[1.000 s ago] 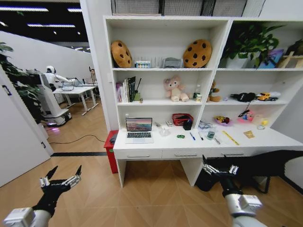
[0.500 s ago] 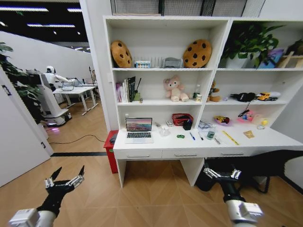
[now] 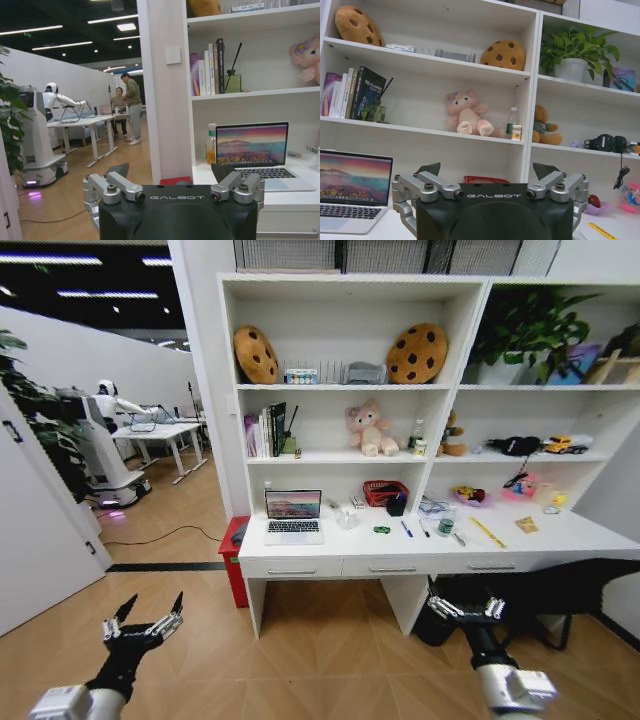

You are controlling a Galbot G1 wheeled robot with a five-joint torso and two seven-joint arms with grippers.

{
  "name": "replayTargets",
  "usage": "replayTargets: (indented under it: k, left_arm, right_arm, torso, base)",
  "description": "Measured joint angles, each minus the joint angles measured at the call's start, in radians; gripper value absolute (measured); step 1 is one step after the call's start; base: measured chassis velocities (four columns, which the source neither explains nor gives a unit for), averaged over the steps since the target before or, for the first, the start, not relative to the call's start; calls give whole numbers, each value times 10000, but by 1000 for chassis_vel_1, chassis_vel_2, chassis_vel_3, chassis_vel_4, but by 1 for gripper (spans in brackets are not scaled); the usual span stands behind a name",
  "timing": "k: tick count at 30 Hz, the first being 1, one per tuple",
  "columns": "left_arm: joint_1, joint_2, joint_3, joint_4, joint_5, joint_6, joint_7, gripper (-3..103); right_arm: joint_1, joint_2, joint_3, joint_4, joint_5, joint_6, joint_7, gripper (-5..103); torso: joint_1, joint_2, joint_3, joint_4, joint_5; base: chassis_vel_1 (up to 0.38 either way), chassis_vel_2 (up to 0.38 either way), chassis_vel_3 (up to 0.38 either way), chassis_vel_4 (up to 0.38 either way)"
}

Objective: Organize the objects on the table.

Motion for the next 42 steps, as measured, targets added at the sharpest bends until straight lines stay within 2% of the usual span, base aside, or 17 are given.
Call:
replayTargets:
  k: [7,14,30,36,37,38,39,41,42]
  left_arm:
    - [-6,118,-242,0,-260,-3,-43,93]
    - [27,-91,11,1,98,-84,53,93]
    - [-32,-7,20,43,144,-90,91,93]
    - [-89,671,-230,138,54,-54,180,93]
    - [-121,896,-284,204,14,-38,202,93]
    - [-201,1286,-356,365,-34,16,231,93]
    - [-201,1286,-356,365,-34,16,231,93]
    - [-380,2006,-449,666,-146,108,236,94]
    - [-380,2006,-449,666,-146,108,236,94]
  right_arm:
    - [23,92,-46,-50,-35,101,-7,100]
    - [54,63,-44,-44,15,137,-9,100]
    - [127,47,-76,-40,-112,277,10,100]
    - [-36,-57,96,287,-238,332,147,100]
    - [-77,-55,140,288,-239,349,148,100]
    - [-116,-33,183,258,-239,408,155,100]
    - [-116,-33,183,258,-239,408,155,100]
    - [-205,38,242,110,-249,559,165,100]
    - [-205,38,242,110,-249,559,165,100]
  torso:
    - [3,-1,0,1,0]
    - [4,-1,1,1,1]
    - [7,-4,3,3,2]
    - [19,-8,5,6,0]
    - [20,-8,5,0,0]
    - [17,-7,4,3,-5]
    - [17,-7,4,3,-5]
    - [10,-6,3,2,0]
    - [10,-6,3,2,0]
  base:
    - [-147,146,158,-173]
    - [-209,225,216,-235]
    - [-338,332,342,-350]
    - [-263,276,247,-232]
    - [-185,150,48,-93]
    - [-134,150,31,-40]
    - [-134,150,31,-40]
    - [0,0,0,0]
    - [0,0,0,0]
